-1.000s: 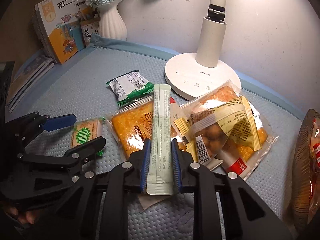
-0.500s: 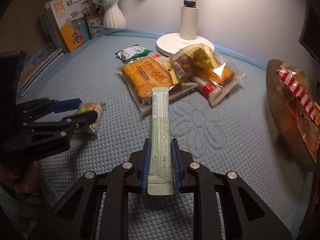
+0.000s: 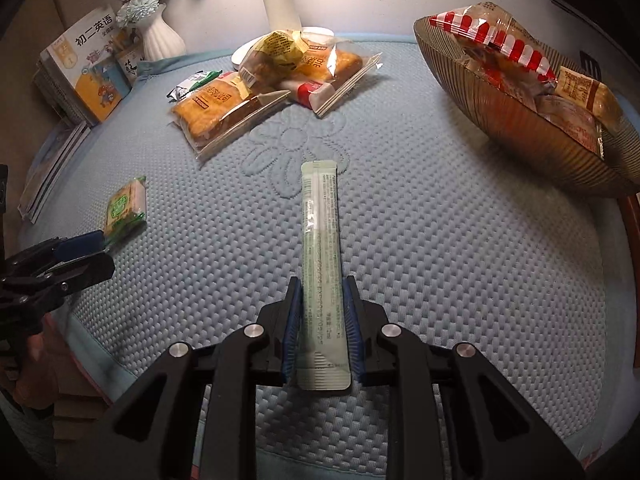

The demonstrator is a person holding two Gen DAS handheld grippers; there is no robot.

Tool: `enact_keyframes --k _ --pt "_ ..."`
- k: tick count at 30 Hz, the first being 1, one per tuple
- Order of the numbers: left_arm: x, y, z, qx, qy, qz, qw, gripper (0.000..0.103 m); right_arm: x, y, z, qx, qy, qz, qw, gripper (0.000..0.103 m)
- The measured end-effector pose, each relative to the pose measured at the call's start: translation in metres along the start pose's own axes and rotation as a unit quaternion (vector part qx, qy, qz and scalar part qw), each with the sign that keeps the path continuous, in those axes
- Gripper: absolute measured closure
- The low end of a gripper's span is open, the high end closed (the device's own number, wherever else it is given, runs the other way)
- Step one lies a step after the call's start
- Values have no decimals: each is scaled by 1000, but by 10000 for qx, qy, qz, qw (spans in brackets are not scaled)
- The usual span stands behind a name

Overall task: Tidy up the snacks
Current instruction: 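Grasp the pale green stick pack with the right tool while the left grasps the green-logo biscuit, then carry the green stick pack and green-logo biscuit to the bowl and release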

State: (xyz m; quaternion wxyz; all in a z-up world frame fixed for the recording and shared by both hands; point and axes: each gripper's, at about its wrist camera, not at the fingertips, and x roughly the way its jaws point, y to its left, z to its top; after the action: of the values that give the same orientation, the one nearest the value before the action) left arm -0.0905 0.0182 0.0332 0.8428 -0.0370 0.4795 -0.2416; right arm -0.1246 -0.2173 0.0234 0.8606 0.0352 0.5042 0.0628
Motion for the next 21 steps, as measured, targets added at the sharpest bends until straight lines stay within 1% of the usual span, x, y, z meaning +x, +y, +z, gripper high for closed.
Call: enact_keyframes --k 2,3,4,5,8,9,10,12,14,16,17,19,20,21 --pt "-2 -4 -3 42 118 -331 9994 28 -1 0 -1 -38 6 43 10000 80" --pt "-4 -6 -4 98 143 -411 9990 28 -2 0 -1 -42 6 66 10000 81" --pt "-6 -7 -3 169 92 -322 9993 28 -4 -1 -1 -27 5 105 9999 80" --pt "-9 -8 -1 250 -3 -116 9996 28 -4 -3 0 -1 8 148 9999 79" --pt "-13 0 12 376 -211 482 9979 25 -4 -8 2 66 -40 155 9999 70" --pt "-11 4 19 424 -232 608 9970 24 -3 -10 3 90 -50 137 9999 66" --pt "-5 8 25 473 -184 669 9965 22 -2 -9 5 116 -60 138 9998 62" --pt "11 11 32 578 61 704 9958 22 1 -9 8 138 -73 166 9997 61" --pt "25 11 34 672 213 715 9949 22 7 -7 10 140 -63 132 9998 61" --pt "34 11 32 717 291 803 9938 23 10 -2 12 49 -107 -23 9999 61" --pt "35 8 31 788 252 937 9922 25 11 2 12 -28 -130 -137 9998 61" --pt "37 2 30 924 217 1187 9884 32 15 11 12 -254 -161 -453 9985 63" --pt "37 0 29 950 196 1234 9876 34 16 17 11 -392 -196 -607 9972 66" --pt "37 -1 29 965 182 1251 9873 38 16 22 10 -517 -231 -690 9960 73"
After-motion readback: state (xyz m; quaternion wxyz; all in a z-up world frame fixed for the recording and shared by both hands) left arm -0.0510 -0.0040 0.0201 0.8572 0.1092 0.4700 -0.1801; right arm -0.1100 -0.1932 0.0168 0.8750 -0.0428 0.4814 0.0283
